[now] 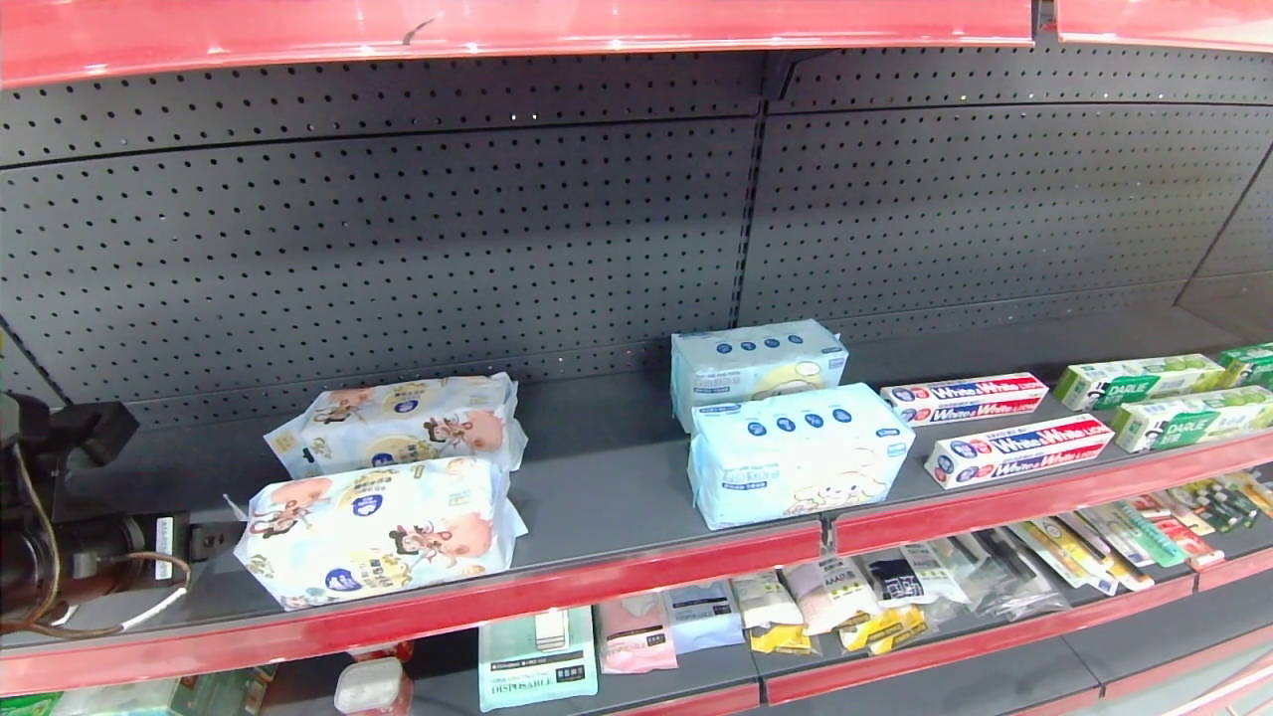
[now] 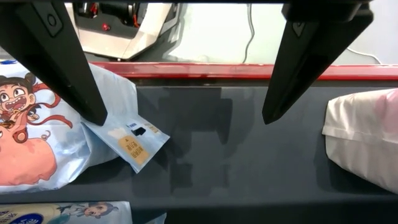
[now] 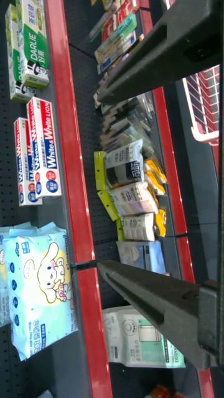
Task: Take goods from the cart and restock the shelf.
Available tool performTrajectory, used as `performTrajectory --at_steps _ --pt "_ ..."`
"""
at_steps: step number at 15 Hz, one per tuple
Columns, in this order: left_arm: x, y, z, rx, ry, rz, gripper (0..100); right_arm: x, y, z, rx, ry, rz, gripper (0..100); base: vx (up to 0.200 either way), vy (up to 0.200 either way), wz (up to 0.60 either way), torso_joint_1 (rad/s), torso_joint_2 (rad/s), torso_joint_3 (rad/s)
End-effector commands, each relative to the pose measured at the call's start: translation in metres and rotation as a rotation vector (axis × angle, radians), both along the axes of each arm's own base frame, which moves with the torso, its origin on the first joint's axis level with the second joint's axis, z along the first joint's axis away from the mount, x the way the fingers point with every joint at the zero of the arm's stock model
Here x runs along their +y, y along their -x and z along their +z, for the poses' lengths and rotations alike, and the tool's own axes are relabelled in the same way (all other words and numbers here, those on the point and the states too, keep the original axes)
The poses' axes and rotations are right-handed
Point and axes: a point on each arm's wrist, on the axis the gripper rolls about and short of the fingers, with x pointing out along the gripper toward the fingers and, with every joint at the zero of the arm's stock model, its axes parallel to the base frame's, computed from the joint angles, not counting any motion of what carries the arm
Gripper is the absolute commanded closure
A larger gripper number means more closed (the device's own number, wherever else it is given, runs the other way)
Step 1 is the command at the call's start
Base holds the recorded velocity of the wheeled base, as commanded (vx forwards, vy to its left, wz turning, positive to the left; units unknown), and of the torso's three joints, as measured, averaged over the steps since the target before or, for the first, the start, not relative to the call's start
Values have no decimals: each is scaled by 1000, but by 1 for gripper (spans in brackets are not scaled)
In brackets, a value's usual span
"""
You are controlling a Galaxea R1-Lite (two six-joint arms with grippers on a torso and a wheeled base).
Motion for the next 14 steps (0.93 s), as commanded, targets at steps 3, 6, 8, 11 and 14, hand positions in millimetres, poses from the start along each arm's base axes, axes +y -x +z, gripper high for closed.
performTrajectory --at_steps 3,6,8,11,14 --pt "4 5 16 -116 -36 14 0 0 0 0 1 0 0 0 0 0 0 0 0 0" --pt "-4 33 48 -304 -55 -26 0 0 0 0 1 0 0 0 0 0 0 0 0 0" --pt "-28 105 65 -530 -49 -169 0 0 0 0 1 0 0 0 0 0 0 0 0 0" --pt "-51 176 35 -684 -71 -245 0 0 0 0 1 0 0 0 0 0 0 0 0 0" --pt "-64 221 -12 -722 -45 -348 0 0 0 0 1 0 0 0 0 0 0 0 0 0"
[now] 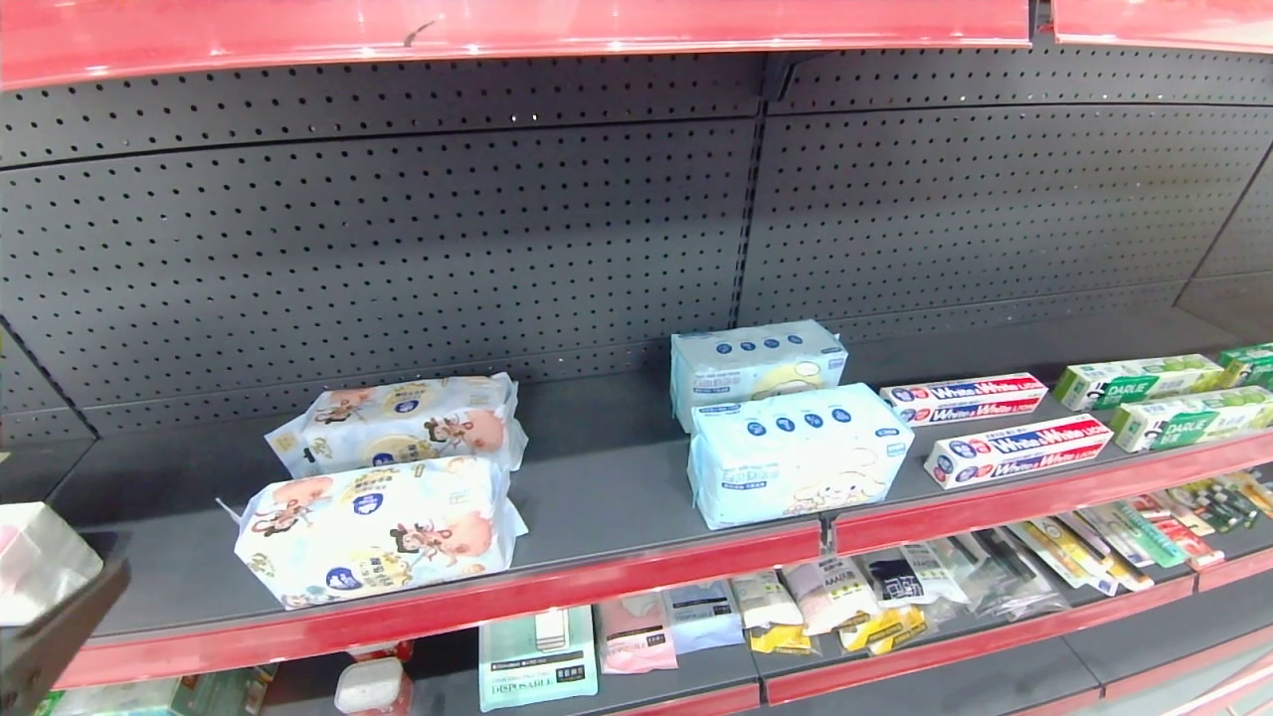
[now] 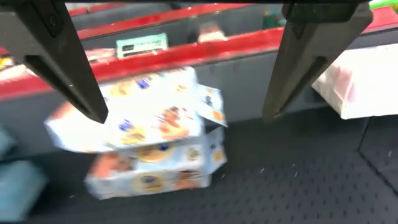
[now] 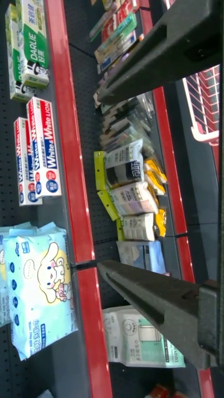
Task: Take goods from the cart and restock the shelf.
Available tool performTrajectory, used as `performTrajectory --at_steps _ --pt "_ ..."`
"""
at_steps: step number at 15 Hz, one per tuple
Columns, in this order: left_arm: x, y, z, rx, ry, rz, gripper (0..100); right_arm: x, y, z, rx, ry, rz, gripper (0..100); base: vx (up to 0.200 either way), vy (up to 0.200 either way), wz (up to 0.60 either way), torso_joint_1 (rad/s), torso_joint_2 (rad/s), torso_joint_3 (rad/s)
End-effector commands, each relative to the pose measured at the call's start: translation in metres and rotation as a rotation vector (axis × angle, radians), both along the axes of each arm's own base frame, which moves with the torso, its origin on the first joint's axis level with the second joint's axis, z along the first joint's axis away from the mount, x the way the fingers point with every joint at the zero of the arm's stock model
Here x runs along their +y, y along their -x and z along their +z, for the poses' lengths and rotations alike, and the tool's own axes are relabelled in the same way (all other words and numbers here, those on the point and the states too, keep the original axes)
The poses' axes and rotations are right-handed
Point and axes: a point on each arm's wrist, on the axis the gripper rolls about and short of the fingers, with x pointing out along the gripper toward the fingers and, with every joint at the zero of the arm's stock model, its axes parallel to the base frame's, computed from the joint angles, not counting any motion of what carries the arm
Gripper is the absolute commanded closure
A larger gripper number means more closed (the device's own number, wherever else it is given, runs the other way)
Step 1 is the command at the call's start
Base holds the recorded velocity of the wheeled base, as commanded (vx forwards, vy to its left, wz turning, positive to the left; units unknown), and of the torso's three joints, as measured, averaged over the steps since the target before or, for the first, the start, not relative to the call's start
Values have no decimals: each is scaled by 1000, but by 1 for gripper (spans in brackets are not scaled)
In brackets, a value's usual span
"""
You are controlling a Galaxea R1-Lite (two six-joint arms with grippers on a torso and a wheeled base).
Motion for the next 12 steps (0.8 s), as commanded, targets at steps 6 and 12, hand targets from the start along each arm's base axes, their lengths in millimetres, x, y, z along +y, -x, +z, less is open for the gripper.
performTrajectory --at_steps 6,12 --pt "-12 60 -88 -35 1 195 0 0 0 0 1 0 0 0 0 0 0 0 0 0" --pt "-16 63 -93 -185 -36 198 0 0 0 0 1 0 0 0 0 0 0 0 0 0"
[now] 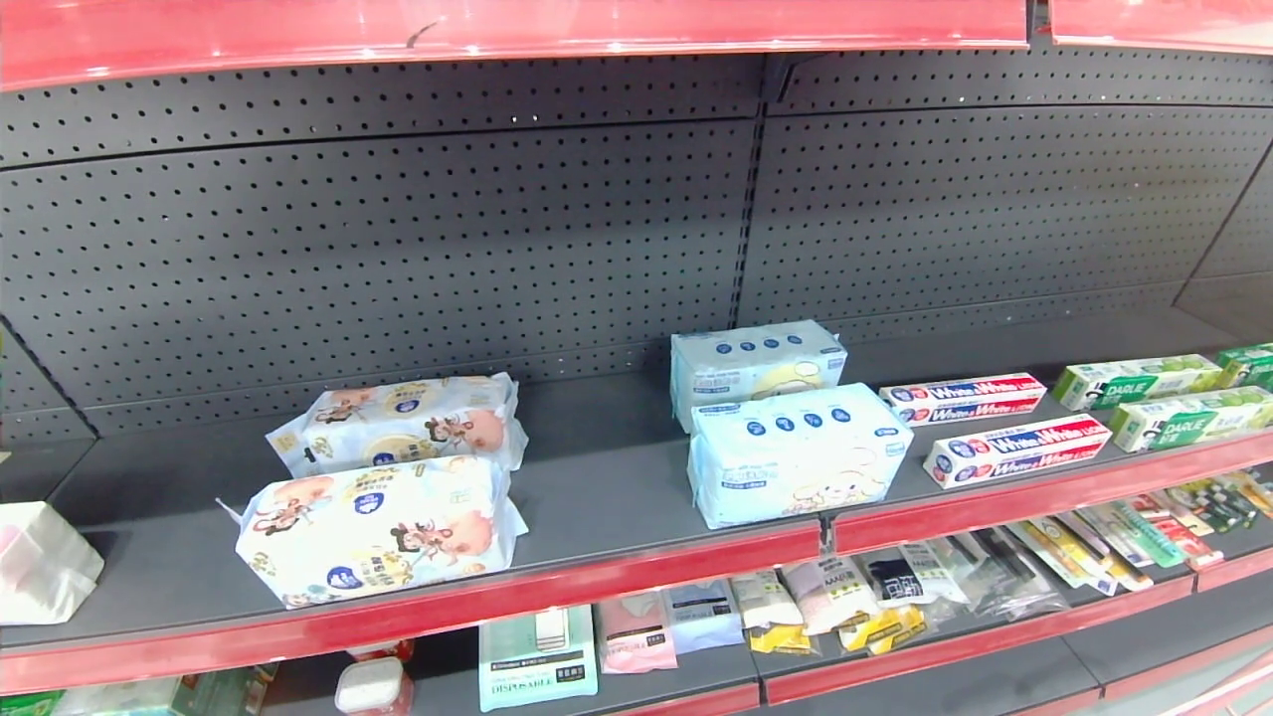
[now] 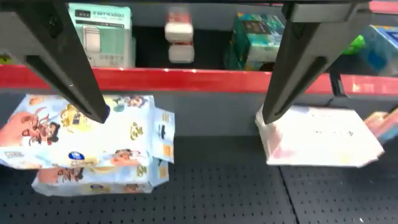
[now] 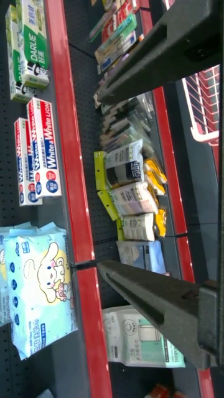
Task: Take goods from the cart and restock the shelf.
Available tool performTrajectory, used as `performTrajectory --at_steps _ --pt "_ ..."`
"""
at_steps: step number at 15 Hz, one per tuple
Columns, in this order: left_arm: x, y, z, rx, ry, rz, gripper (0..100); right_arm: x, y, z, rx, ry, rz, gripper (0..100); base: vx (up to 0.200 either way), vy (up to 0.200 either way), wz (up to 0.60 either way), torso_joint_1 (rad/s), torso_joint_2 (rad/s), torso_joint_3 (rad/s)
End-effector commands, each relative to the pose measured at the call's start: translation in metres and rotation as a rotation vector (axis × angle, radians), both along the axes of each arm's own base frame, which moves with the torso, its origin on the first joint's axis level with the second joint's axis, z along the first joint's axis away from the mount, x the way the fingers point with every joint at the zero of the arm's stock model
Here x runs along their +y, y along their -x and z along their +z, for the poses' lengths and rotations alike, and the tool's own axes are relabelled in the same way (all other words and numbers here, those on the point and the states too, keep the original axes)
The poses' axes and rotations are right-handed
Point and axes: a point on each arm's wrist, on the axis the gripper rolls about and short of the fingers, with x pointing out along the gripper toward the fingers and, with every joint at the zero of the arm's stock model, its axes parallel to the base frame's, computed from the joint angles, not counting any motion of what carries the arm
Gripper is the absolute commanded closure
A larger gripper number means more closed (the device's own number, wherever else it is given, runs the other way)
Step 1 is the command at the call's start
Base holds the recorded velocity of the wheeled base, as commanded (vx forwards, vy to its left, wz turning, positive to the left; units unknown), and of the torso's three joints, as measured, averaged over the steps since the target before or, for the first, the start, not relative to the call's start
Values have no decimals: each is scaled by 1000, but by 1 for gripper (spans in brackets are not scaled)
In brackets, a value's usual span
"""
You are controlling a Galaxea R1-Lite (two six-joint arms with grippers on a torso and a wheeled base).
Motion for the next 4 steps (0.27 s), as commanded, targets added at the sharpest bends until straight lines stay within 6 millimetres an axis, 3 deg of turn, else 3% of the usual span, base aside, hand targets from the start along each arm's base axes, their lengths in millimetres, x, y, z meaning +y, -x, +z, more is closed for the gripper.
performTrajectory --at_steps 1,4 --pt "-2 1 -4 12 -37 -115 0 0 0 0 2 0 0 0 0 0 0 0 0 0" --pt "0 -5 -2 92 -26 -173 0 0 0 0 2 0 0 0 0 0 0 0 0 0"
